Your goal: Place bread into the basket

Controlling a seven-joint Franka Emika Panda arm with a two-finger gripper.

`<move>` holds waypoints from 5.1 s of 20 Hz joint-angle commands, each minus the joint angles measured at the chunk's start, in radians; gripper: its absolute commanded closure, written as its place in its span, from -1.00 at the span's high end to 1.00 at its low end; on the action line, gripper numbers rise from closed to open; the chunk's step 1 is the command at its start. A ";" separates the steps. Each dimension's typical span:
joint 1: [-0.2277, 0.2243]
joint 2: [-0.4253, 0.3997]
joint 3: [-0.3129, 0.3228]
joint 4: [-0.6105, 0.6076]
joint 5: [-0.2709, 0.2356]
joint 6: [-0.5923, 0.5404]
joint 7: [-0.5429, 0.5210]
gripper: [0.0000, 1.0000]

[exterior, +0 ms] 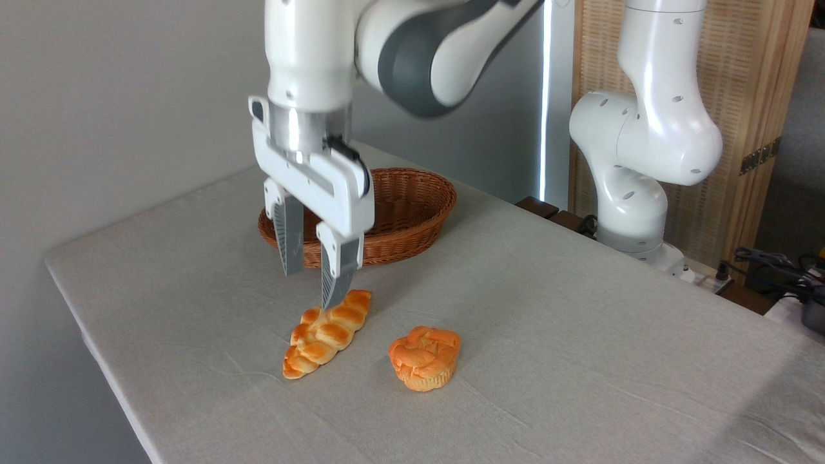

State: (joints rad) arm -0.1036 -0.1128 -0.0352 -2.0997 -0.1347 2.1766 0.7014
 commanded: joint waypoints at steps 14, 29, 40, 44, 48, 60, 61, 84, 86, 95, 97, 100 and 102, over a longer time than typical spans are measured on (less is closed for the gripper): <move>-0.073 0.058 0.004 -0.152 -0.002 0.226 0.001 1.00; -0.076 0.128 0.003 -0.158 -0.002 0.212 0.081 -0.72; -0.071 0.059 0.017 0.023 -0.017 -0.013 0.070 -0.83; -0.073 0.025 0.006 0.134 -0.080 -0.188 0.067 -0.80; -0.145 -0.051 -0.073 0.135 -0.186 -0.290 0.037 -0.65; -0.185 0.059 -0.247 0.069 -0.177 -0.232 0.035 0.88; -0.191 0.071 -0.250 0.069 -0.184 -0.209 0.032 1.00; -0.160 0.038 -0.009 0.397 -0.033 -0.460 -0.039 1.00; -0.136 0.041 -0.009 0.426 0.087 -0.512 -0.040 1.00; -0.034 0.087 0.036 0.576 0.118 -0.690 -0.036 1.00; -0.034 0.085 0.063 0.580 0.116 -0.698 -0.031 1.00; -0.034 0.085 0.067 0.580 0.112 -0.696 -0.030 1.00; -0.033 0.084 0.067 0.580 0.112 -0.698 -0.028 1.00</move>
State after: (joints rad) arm -0.1322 -0.0410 0.0264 -1.5492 -0.0197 1.5073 0.6818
